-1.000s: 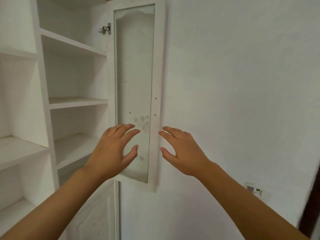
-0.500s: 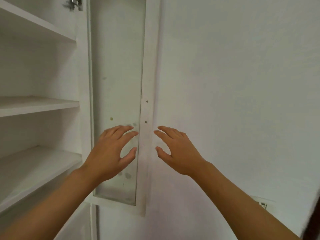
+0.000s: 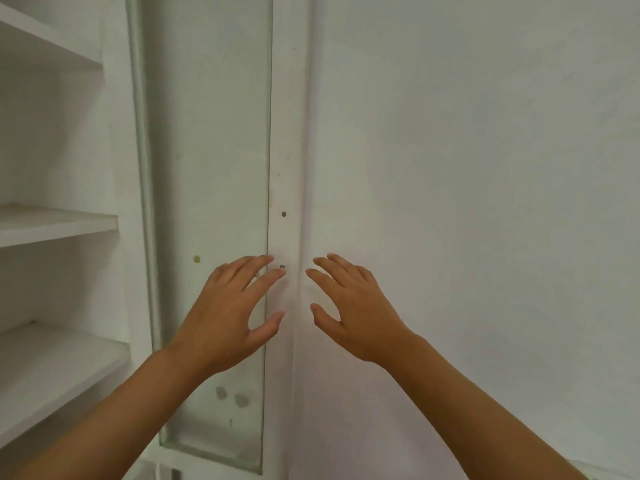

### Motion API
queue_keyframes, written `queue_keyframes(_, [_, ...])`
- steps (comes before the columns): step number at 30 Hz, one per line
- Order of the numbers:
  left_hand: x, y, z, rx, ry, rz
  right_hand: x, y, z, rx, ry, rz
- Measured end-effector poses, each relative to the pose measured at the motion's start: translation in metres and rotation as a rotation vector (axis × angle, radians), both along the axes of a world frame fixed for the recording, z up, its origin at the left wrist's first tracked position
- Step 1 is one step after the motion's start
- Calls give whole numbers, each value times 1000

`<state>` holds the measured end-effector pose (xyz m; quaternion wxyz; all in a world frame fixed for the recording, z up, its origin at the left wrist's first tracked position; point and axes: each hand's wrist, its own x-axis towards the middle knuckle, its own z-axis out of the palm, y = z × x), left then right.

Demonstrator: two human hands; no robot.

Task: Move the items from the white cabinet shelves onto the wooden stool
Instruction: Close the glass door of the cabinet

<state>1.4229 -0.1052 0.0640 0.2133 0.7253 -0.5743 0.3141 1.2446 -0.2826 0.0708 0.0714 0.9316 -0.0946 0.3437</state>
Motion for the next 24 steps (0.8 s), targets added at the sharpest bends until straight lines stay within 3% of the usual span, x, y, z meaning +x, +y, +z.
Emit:
queue_keyframes(12, [48, -74, 4, -78, -378, 42, 66, -96, -1, -194, -119, 203])
queue_keyframes(24, [52, -76, 4, -120, -433, 78, 105, -113, -17, -171, -299, 464])
